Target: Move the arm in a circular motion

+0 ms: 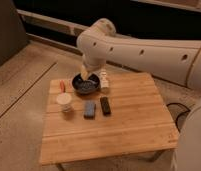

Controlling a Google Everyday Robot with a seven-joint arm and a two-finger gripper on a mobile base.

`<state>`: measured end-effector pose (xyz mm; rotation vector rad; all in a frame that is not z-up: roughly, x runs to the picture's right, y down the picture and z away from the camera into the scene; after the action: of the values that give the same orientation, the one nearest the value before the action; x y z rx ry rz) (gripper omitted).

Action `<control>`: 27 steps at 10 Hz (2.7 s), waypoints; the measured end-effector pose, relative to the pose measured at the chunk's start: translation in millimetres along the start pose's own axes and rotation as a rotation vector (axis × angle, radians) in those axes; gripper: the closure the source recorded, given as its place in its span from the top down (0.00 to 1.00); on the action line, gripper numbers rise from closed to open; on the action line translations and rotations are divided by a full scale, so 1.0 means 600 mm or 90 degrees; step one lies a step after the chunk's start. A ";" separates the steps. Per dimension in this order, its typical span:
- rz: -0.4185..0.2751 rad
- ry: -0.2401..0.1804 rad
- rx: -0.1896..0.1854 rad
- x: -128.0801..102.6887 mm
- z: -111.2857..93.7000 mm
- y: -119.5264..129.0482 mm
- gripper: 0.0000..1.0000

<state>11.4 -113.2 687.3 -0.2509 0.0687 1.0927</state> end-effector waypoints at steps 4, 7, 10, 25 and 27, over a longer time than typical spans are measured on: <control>0.091 -0.021 0.063 -0.101 0.011 -0.083 0.65; 0.071 -0.008 0.067 -0.184 0.061 0.003 0.65; 0.012 0.010 0.030 -0.206 0.099 0.122 0.65; -0.125 0.012 -0.069 0.024 0.038 0.174 0.65; -0.036 -0.002 -0.025 -0.003 0.032 0.064 0.65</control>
<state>-24.6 -93.5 700.1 -0.2855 0.0374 1.0396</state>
